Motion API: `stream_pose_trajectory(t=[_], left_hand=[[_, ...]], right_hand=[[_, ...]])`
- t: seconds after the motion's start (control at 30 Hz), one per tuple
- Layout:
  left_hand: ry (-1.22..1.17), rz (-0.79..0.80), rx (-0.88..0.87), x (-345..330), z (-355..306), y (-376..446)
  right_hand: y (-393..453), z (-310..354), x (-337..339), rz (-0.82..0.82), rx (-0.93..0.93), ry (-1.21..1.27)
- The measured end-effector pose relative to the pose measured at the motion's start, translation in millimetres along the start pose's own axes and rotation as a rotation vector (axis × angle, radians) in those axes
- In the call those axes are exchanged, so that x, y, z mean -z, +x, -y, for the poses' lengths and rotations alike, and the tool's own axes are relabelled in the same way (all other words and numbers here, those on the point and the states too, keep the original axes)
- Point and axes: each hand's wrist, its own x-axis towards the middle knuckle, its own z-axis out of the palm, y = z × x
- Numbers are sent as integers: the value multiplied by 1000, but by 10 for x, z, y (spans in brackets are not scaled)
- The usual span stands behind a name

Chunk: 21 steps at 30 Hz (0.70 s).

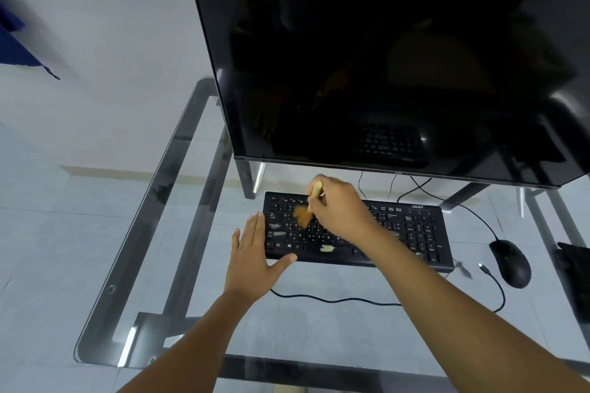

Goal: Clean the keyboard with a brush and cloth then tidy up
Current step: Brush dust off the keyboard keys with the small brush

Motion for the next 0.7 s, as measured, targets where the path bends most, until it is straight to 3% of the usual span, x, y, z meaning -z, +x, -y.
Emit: stream_pose_trajectory(t=[0.1, 0.2, 0.27, 0.37, 0.43, 0.57, 0.6, 0.7], left_hand=[[-9, -4, -1, -8, -21, 3], [-1, -7, 0, -18, -23, 9], [-13, -8, 9, -16, -9, 2], [-22, 8, 6, -12, -19, 5], [-27, 10, 9, -16, -29, 5], [-20, 10, 29, -10, -30, -12], [-22, 18, 31, -7, -33, -9], [-8, 19, 26, 6, -78, 7]], right_hand=[[-52, -7, 57, -131, 4, 6], [-135, 75, 98, 116, -43, 251], [-208, 97, 47, 224, -8, 187], [-268, 44, -11, 23, 71, 4], [-289, 69, -14, -34, 68, 112], [-345, 111, -83, 178, 113, 85], [-340, 70, -83, 146, 101, 56], [-306, -93, -36, -162, 10, 111]])
